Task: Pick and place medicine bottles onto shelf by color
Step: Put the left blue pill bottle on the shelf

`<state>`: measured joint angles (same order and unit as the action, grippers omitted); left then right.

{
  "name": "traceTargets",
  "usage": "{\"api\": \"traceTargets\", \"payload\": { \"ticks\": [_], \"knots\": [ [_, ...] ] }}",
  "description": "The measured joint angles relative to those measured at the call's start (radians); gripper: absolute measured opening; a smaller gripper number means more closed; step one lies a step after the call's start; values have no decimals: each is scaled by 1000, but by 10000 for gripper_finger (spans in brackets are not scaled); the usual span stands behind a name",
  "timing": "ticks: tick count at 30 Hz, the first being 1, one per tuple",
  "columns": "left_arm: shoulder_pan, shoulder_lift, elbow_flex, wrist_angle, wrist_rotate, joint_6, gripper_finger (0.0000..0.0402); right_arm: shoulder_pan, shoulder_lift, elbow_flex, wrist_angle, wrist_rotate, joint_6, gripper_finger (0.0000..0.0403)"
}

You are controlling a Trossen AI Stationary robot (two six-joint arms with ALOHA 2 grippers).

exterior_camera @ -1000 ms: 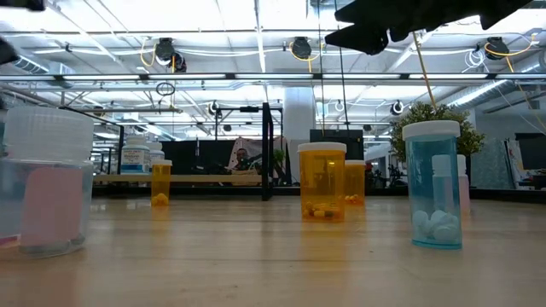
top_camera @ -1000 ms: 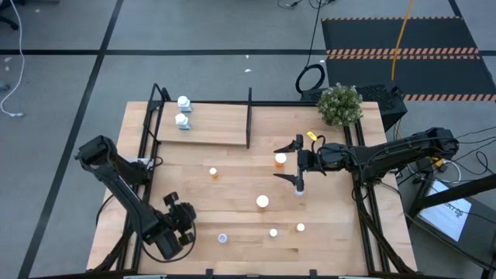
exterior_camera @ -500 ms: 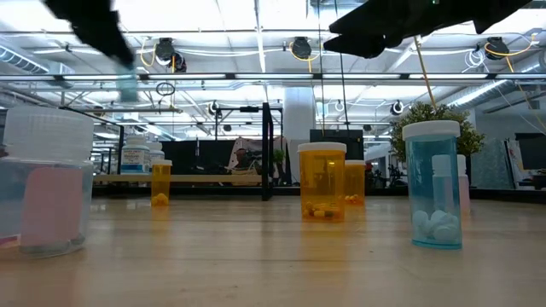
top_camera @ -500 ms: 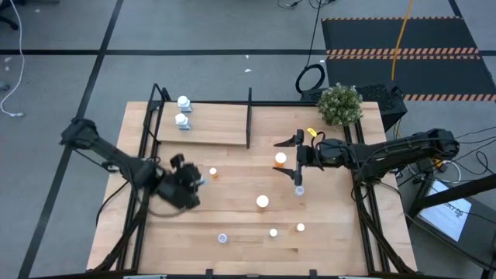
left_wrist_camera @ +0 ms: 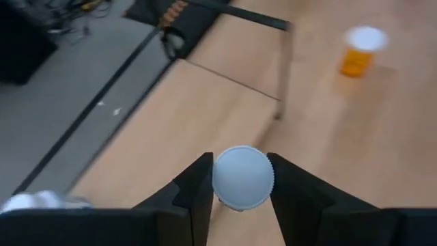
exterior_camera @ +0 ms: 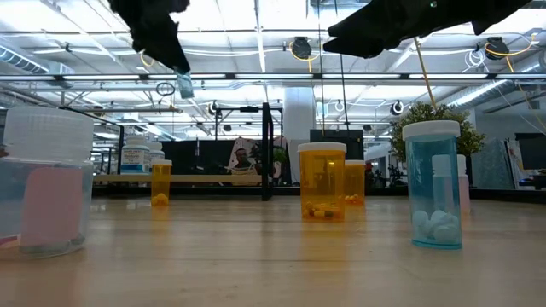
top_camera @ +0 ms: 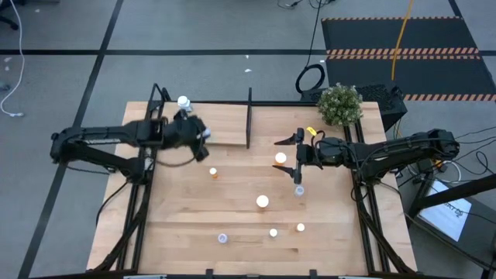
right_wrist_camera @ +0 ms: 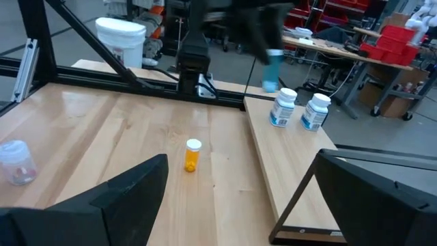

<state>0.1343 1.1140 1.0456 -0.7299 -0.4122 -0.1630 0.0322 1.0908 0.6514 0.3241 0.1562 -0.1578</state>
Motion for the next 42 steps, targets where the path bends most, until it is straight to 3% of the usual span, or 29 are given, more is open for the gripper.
{"api": "traceTargets", "payload": {
  "ticks": [7,14,32,42],
  "knots": [
    [238,11,27,44,45,94,131,0,0,0,-2,0,-4,364],
    [394,60,25,44,50,45,131,0,0,0,-8,0,-4,364],
    [532,336,25,156,36,-89,131,0,0,0,-41,0,-4,364],
    [540,407,25,203,-17,-140,131,0,0,0,-61,3,-1,364]
  ]
}}
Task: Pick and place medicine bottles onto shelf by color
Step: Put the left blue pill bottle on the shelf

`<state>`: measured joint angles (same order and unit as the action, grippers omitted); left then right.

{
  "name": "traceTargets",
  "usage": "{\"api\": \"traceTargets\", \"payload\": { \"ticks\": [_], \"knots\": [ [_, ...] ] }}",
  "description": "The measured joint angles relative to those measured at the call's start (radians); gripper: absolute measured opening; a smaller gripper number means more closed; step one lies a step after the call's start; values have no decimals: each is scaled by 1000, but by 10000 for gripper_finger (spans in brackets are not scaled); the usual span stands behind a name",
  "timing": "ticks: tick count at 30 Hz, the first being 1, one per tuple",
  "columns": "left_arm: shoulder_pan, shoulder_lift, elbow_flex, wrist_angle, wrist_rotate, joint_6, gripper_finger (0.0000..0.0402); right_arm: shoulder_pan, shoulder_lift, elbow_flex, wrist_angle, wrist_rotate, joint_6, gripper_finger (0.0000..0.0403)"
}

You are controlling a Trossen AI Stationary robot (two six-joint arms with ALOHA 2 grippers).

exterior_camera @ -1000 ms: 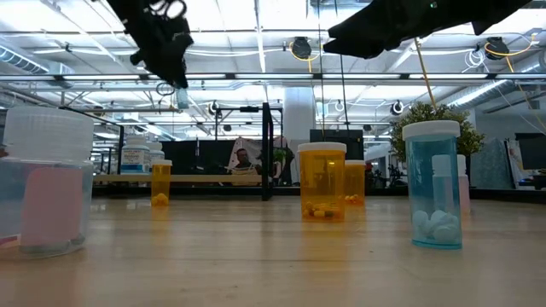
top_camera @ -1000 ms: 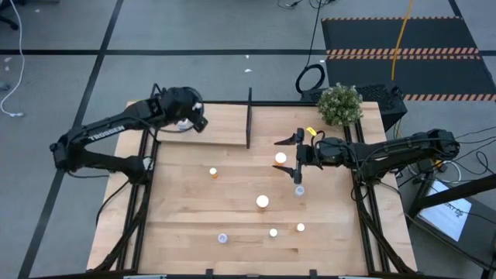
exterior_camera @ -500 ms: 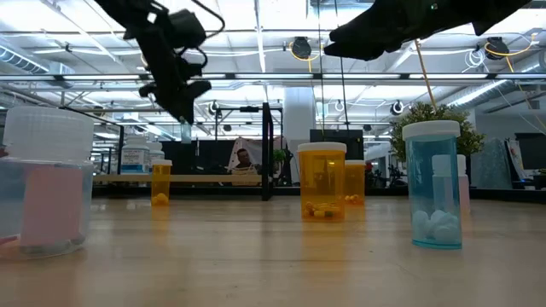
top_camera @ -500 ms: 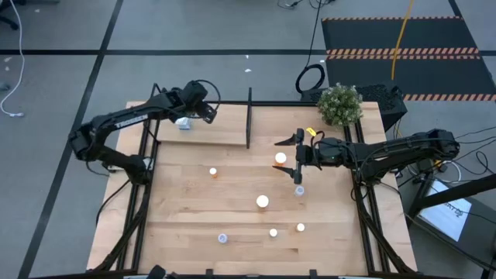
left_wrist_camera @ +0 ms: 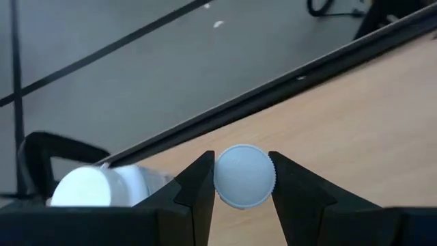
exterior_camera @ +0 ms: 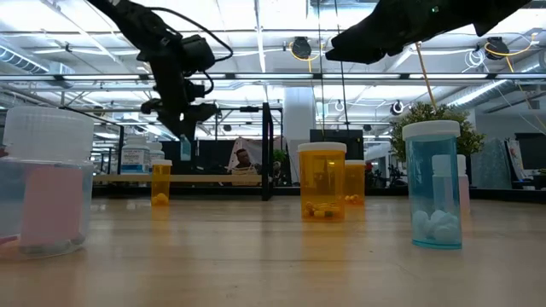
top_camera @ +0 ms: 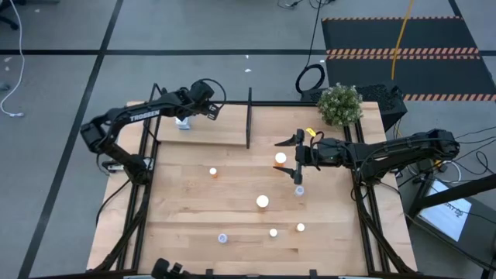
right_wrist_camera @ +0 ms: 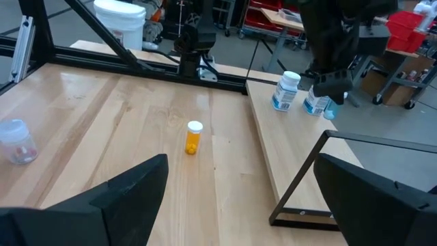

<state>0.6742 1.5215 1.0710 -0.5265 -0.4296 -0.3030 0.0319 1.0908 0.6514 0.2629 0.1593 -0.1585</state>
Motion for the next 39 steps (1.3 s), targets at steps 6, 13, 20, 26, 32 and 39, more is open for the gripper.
{"api": "traceTargets", "payload": {
  "ticks": [6,13,20,26,32,39],
  "knots": [
    [0,16,0,2,-30,-65,131,0,0,0,-1,1,0,364],
    [4,55,1,20,-46,-108,131,0,0,0,-1,0,0,364],
    [6,98,0,13,-49,-116,131,0,0,0,0,1,7,364],
    [13,96,0,13,-69,-121,131,0,0,0,0,1,8,364],
    [20,96,0,5,-69,-130,131,0,0,0,0,1,8,364],
    [21,96,-10,13,-68,-131,131,0,0,0,0,1,8,364]
  ]
}}
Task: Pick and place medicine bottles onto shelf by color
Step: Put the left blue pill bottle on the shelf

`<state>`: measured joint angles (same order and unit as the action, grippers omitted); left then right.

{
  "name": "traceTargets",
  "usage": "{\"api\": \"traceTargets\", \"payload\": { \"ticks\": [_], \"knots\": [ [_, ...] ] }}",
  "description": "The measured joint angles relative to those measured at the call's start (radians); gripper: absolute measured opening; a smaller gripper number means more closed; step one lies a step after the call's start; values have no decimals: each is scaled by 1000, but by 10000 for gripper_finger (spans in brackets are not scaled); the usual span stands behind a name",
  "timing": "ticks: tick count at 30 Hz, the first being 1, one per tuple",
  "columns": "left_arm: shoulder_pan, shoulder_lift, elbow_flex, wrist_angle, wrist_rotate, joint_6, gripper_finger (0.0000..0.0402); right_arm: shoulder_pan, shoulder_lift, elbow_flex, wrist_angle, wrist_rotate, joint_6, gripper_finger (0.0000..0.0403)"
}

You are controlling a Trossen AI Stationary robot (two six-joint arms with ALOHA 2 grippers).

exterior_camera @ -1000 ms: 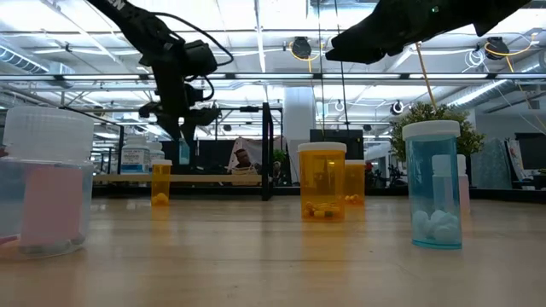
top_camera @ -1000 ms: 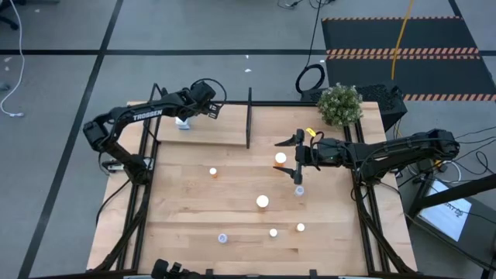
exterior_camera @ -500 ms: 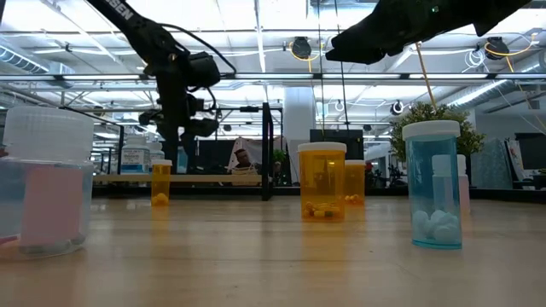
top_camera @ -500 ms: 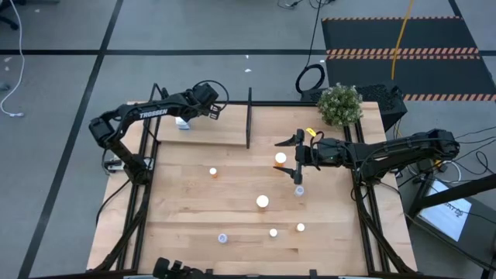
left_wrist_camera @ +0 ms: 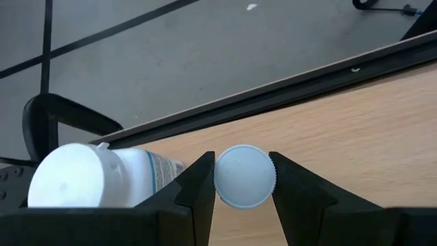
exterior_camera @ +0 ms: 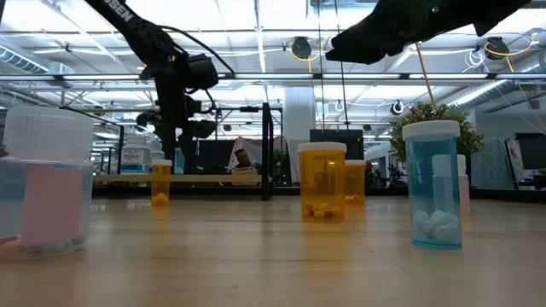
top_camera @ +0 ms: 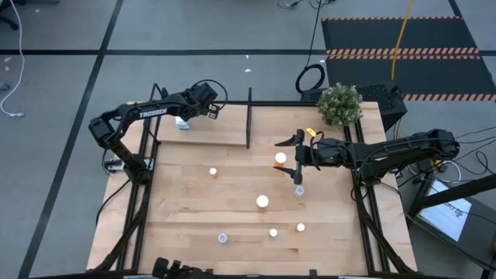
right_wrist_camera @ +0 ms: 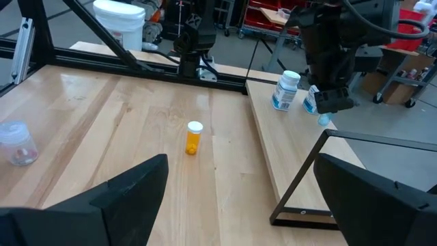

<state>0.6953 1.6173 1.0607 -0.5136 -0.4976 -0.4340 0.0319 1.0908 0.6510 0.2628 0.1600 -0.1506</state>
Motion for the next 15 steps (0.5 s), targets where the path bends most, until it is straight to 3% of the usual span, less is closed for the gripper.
{"api": "traceTargets", "payload": {
  "ticks": [15],
  "knots": [
    [10,-1,-36,50,-2,5,131,0,0,0,0,0,0,364]
  ]
}}
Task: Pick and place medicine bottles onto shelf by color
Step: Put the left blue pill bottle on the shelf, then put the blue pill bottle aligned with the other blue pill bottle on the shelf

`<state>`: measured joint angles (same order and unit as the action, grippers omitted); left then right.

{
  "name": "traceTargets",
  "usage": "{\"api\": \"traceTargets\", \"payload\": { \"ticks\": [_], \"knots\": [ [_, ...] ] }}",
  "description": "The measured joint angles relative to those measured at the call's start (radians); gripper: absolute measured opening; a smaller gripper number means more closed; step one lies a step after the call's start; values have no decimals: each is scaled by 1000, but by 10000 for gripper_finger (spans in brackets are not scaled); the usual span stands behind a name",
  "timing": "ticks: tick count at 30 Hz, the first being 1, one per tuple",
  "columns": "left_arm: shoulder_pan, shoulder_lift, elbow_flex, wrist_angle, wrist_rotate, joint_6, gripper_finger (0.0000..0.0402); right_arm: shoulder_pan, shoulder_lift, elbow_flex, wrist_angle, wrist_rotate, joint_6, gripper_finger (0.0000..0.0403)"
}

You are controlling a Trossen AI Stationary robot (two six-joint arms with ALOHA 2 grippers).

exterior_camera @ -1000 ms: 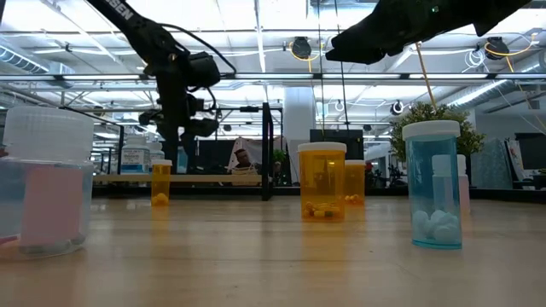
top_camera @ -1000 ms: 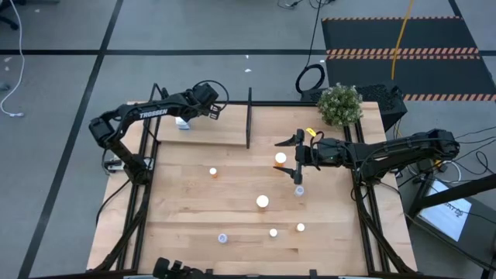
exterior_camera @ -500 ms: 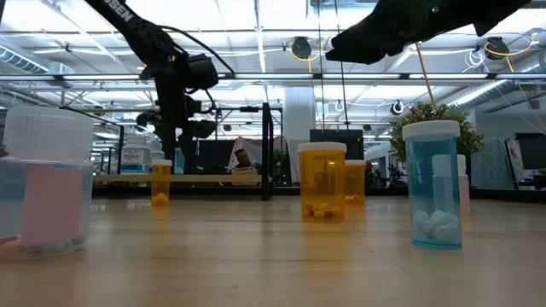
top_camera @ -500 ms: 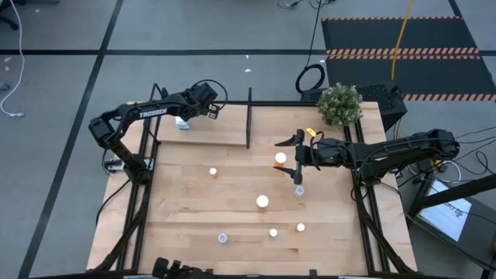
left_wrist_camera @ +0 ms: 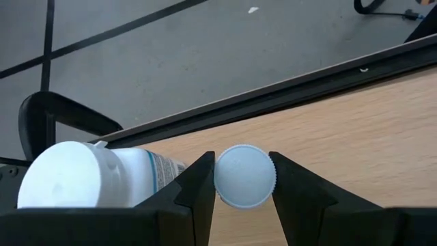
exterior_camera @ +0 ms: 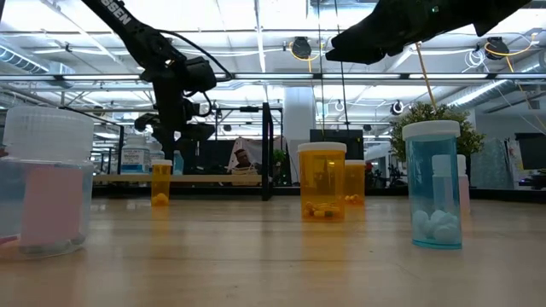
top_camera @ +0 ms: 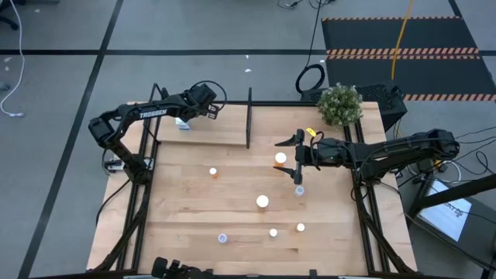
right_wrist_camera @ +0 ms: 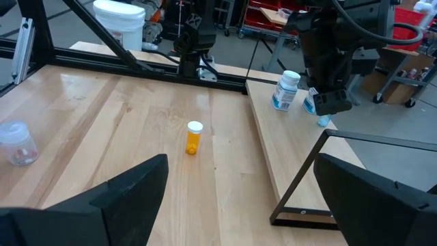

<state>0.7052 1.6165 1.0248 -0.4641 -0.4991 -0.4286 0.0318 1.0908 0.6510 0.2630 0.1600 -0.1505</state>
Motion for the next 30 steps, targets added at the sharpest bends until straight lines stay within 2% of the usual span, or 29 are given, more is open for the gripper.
{"api": "traceTargets", "payload": {
  "ticks": [5,17,24,30],
  "knots": [
    [0,0,0,-1,1,0,141,0,0,0,0,0,0,364],
    [-7,-12,-2,6,-31,-2,223,0,0,0,0,0,0,364],
    [-42,-65,-2,12,-65,12,234,0,0,0,0,0,0,364],
    [-121,-157,-1,-16,-108,16,234,0,0,0,0,0,8,364]
  ]
}}
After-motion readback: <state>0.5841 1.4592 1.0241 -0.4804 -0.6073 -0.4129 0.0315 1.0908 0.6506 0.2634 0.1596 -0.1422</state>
